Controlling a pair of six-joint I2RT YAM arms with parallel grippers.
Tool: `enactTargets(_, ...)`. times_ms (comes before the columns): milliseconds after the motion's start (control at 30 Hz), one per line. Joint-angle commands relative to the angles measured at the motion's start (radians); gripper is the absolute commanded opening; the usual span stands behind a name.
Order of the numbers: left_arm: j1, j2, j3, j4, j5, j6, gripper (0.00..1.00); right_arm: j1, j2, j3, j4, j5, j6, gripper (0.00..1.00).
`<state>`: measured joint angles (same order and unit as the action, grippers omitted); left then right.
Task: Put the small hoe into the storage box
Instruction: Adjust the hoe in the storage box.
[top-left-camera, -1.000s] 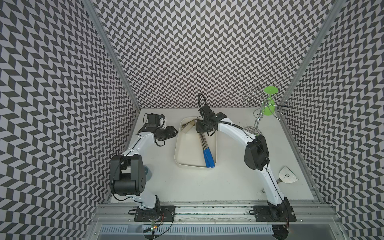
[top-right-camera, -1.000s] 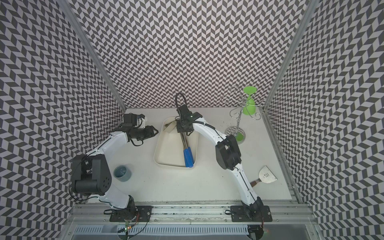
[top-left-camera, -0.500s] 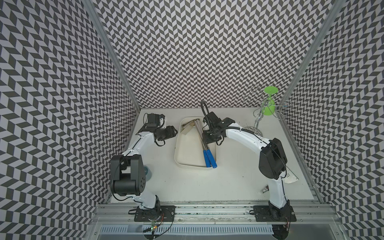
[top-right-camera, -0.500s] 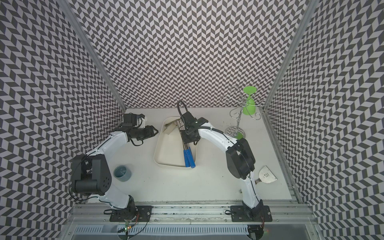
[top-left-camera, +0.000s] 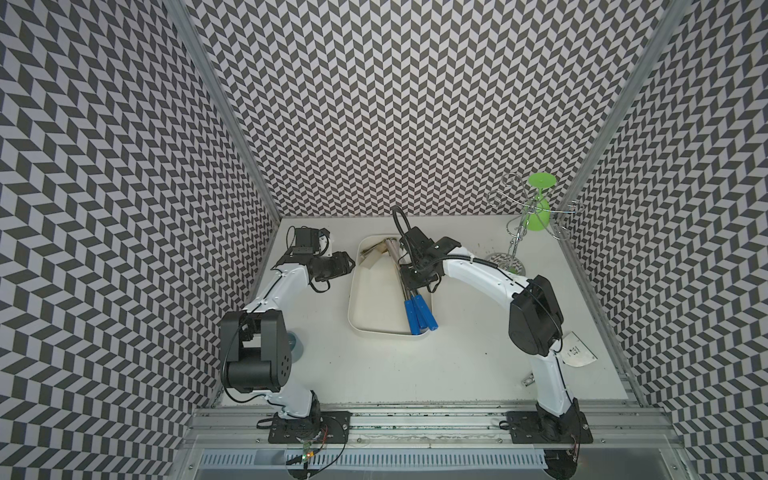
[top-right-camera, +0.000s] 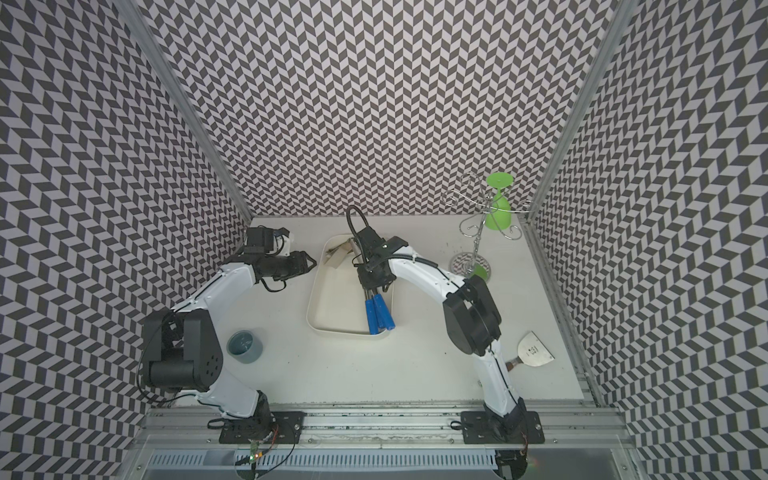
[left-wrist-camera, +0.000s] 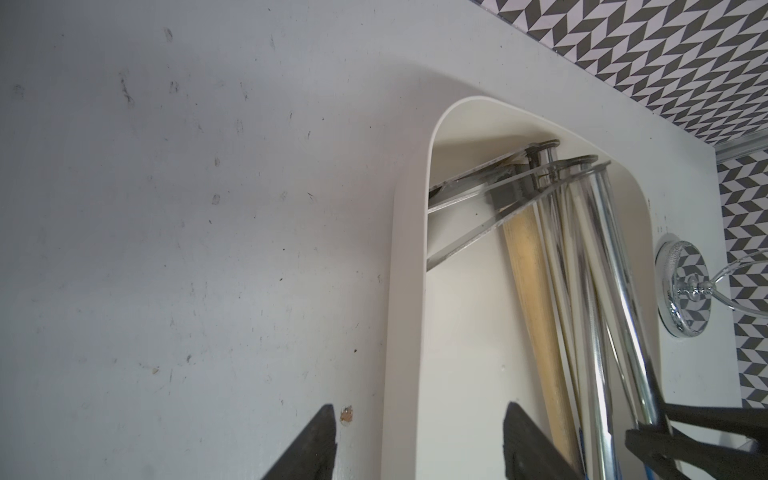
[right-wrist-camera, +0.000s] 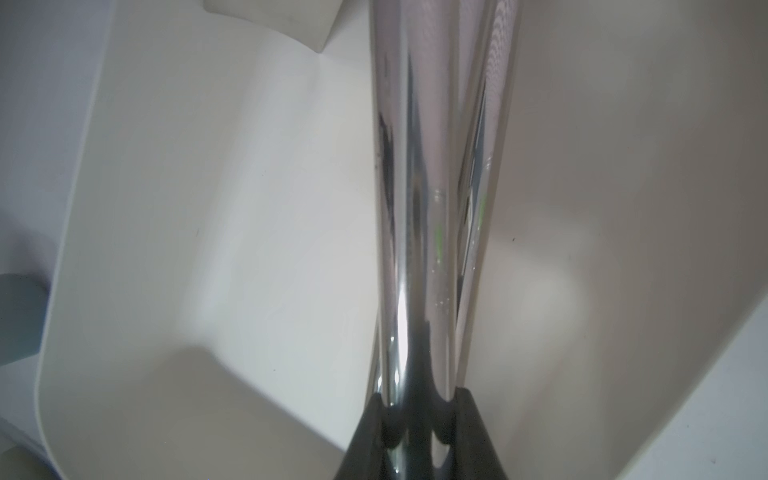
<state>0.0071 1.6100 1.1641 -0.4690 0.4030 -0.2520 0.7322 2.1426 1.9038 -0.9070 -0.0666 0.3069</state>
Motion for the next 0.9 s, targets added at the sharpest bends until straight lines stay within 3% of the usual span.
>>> enactTargets(0,0.002,-0.037,0.010,-0.012,-0.010,0.011,0.64,0.007,0.005,0.043,0.089,0.012,0.028,0.06)
enactTargets(433,0.002,-0.035,0.002,-0.008,-0.011,0.016,0.64,0.006,0.054,0.019,0.224,-0.107,0.127,0.01)
enactTargets(867,0.004,-0.027,-0.003,-0.006,-0.013,0.017,0.64,-0.005,0.068,-0.005,0.255,-0.159,0.114,0.01)
